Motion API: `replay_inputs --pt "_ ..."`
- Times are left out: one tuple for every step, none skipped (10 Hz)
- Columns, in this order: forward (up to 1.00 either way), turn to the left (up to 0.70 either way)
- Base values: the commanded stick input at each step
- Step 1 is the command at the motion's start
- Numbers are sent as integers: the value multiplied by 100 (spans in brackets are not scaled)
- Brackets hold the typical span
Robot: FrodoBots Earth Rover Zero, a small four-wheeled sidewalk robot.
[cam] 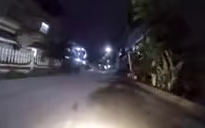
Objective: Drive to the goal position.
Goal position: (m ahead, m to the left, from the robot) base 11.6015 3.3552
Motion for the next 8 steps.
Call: replay_inputs --pt "70 0" --pt "70 0" --pt "70 0" --pt "70 0" --pt "70 0" --pt "70 0" --pt "70 0" --pt "70 0"
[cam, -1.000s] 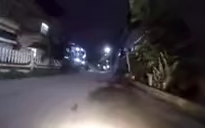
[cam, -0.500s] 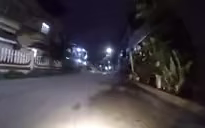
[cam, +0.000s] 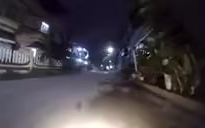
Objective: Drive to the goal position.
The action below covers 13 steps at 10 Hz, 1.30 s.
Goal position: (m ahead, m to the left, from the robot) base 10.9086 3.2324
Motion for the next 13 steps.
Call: replay_inputs --pt "70 0" --pt "70 -8" --pt "70 -35" --pt "70 -35" --pt "70 -35" --pt "70 -32" --pt "70 -2" --pt "70 0" --pt "70 0" --pt "70 0" --pt "70 -15" --pt "70 -35" --pt "70 -35"
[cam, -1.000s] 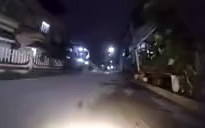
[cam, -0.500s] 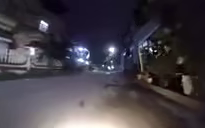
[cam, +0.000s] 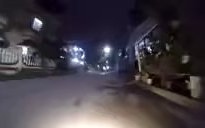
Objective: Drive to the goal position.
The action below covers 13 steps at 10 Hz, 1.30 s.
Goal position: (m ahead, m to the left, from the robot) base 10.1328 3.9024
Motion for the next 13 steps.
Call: replay_inputs --pt "70 -34" --pt "70 -27" --pt "70 -4" --pt "70 -14" --pt "70 -32" --pt "70 -35" --pt "70 -28" --pt "70 -10" --pt "70 -15" --pt "70 -35" --pt "70 -35" --pt "70 -35" --pt "70 -35"
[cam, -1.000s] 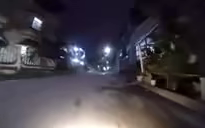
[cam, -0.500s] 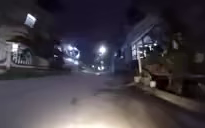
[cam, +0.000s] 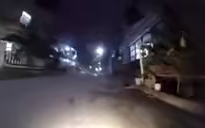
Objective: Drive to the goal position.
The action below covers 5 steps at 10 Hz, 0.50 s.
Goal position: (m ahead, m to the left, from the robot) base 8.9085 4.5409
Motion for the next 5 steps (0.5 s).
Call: replay_inputs --pt "70 -35" --pt "70 -35" --pt "70 -16" --pt "70 0" --pt "70 0"
